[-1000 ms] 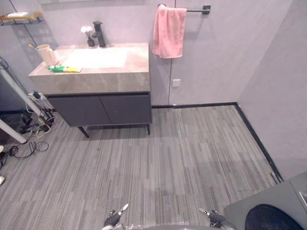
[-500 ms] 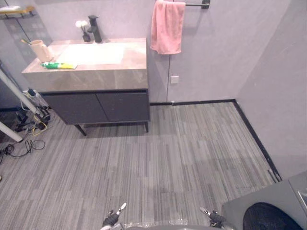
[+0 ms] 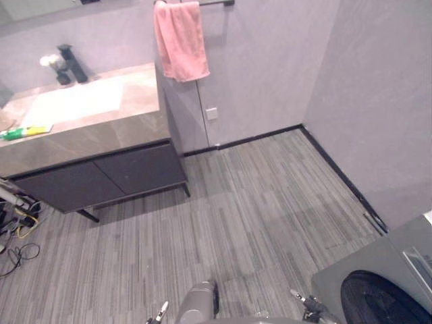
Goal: Organize washtable
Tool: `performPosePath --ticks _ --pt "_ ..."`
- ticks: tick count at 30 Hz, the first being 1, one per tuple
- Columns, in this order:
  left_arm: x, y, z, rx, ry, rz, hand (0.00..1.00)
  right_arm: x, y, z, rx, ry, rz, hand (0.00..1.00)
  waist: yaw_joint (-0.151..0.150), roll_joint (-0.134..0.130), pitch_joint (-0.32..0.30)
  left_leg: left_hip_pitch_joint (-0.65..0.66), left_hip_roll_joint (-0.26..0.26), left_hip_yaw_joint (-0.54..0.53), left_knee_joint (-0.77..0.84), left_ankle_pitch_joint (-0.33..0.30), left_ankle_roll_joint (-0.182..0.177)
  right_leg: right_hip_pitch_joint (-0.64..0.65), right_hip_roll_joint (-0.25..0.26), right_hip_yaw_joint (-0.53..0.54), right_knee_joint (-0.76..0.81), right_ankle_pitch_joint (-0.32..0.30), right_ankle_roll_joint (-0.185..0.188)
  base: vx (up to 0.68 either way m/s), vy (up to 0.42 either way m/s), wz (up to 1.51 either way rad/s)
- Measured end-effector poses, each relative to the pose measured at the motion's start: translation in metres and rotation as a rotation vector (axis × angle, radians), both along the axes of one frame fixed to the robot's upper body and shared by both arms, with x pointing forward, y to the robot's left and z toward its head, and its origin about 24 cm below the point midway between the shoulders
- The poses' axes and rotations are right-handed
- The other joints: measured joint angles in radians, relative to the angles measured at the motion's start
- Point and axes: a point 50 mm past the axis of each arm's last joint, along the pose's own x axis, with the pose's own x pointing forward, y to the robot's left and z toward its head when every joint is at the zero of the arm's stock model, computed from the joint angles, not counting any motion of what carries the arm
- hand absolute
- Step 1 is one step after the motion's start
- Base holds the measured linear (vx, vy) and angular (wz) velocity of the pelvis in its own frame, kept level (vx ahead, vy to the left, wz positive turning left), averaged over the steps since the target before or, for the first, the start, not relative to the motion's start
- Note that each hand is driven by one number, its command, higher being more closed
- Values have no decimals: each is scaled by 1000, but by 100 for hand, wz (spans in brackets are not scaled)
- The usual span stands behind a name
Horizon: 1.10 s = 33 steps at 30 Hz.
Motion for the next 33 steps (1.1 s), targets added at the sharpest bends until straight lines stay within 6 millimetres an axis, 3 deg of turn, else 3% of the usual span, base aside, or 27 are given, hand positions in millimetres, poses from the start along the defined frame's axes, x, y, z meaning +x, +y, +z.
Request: performPosePath --ticks 1,2,3,4,5,6,7,8,10,12,15,16,17,19,20,21,22,23,24,25,26,27,28,29,30,31,33 --pt "-1 0 0 -1 2 4 0 -1 0 0 1 1 -6 0 1 1 -4 -1 0 -7 -6 3 1 7 -3 5 6 -17 6 407 280 -32" --pt "-4 2 0 0 5 18 0 -5 2 -1 8 10 -7 0 3 -16 -22 -10 -19 19 54 43 1 14 -34 22 45 -78 24 488 340 -33" --pt "-8 3 0 5 10 26 0 -9 7 -3 18 21 -3 0 8 -31 -49 -9 -42 48 92 36 10 8 -69 34 79 -120 42 460 298 -36" --pt "-7 8 1 18 4 29 0 -15 9 -4 22 38 1 0 9 -57 -66 -5 -67 71 102 5 26 -2 -98 35 118 -139 59 495 235 -38" --pt "-8 15 3 40 4 29 0 -16 16 -6 42 42 16 0 13 -92 -89 3 -103 103 113 -32 46 -72 -132 35 286 -169 91 402 158 -33" --pt "-4 16 3 43 -6 21 0 -13 17 -5 42 36 27 0 16 -99 -84 17 -110 120 122 -50 60 -120 -139 39 407 -163 98 482 209 -53" --pt "6 19 5 53 -30 1 0 -5 19 -4 48 20 50 0 27 -114 -60 69 -122 157 132 -82 86 -239 -144 66 707 -89 106 443 216 -36" --pt "14 22 6 65 -40 -38 0 1 20 -3 51 1 54 0 13 -115 -41 121 -125 167 151 -113 103 -321 -142 51 977 -14 109 432 199 -24" --pt "21 22 7 75 -51 -96 0 14 21 0 37 -24 113 0 -11 -108 -22 241 -124 165 117 -125 114 -374 -155 -45 1168 -9 91 394 147 3" --pt "27 18 8 79 -67 -130 0 21 23 3 25 -55 152 0 -22 -98 -27 337 -107 165 14 -129 112 -420 -169 -134 1123 -13 75 316 93 -11" --pt "36 11 8 66 -88 -131 0 33 22 8 5 -117 153 0 -23 -92 -22 404 -76 176 -64 -141 87 -478 -196 -254 713 -15 85 319 -14 -23" --pt "36 7 8 58 -88 -129 0 33 20 8 -1 -116 147 0 -25 -87 -21 422 -59 176 -73 -150 72 -473 -188 -268 504 7 100 440 -118 -6" --pt "38 7 8 62 -95 -128 0 31 19 8 -10 -110 129 0 -25 -85 -20 437 -44 172 -87 -161 56 -474 -180 -259 305 67 98 370 -112 2" --pt "37 6 8 69 -85 -114 0 24 15 7 -13 -97 96 0 -24 -79 -16 472 -22 160 -93 -196 24 -472 -175 -218 121 160 103 401 -200 13" --pt "34 6 7 67 -79 -85 0 23 15 8 -13 -102 87 0 -25 -81 -15 503 -13 152 -94 -230 2 -467 -181 -205 102 189 100 551 -338 21" --pt "32 4 6 60 -74 -74 0 23 12 8 -18 -107 80 0 -26 -68 -14 536 8 145 -96 -262 -5 -473 -186 -213 157 239 105 475 -340 21" --pt "31 1 6 52 -72 -72 0 24 9 9 -24 -110 79 0 -30 -52 -16 556 30 140 -102 -277 -12 -476 -176 -226 212 251 101 408 -352 34" --pt "30 -4 5 43 -68 -76 0 22 8 9 -24 -108 77 0 -36 -30 -27 588 63 121 -121 -287 -11 -490 -157 -247 302 242 95 688 -537 55" --pt "29 -8 4 32 -62 -60 0 25 4 10 -35 -107 84 0 -31 -13 -38 548 97 56 8 -274 5 -493 -138 -290 404 135 66 697 -549 56" --pt "30 -9 4 29 -65 -61 0 23 2 10 -41 -101 90 0 -32 -5 -42 499 108 26 105 -256 25 -487 -132 -303 419 109 56 580 -448 43" --pt "29 -11 3 22 -60 -47 0 23 -2 10 -48 -96 91 0 -29 10 -44 417 124 -8 279 -197 47 -466 -117 -324 422 77 39 413 -335 21" --pt "25 -14 2 12 -40 -41 0 23 -6 11 -60 -97 90 0 -28 28 -33 314 167 -17 496 -59 43 -408 -83 -352 392 55 15 509 -371 12" --pt "22 -13 1 11 -29 -38 0 22 -8 11 -67 -91 91 0 -23 43 -23 266 211 8 632 -56 41 -347 -50 -362 354 49 2 509 -337 2" --pt "21 -8 1 27 -19 -39 0 19 -6 9 -66 -72 106 0 -20 39 -17 230 239 52 725 -59 45 -277 -33 -371 306 47 -5 598 -332 4" --pt "22 -1 3 49 -20 -45 0 19 0 7 -55 -65 126 0 -23 12 -7 195 242 120 773 -61 48 -186 -31 -378 238 44 -9 542 -293 12" --pt "25 6 5 75 -30 -57 0 19 5 7 -45 -69 124 0 -25 -13 -3 150 222 173 767 -61 47 -121 -34 -380 173 42 -13 515 -271 17" --pt "34 6 8 96 -57 -79 0 25 6 10 -46 -96 118 0 -22 -20 3 91 183 210 694 -63 44 -65 -34 -382 119 39 -15 310 -117 5"
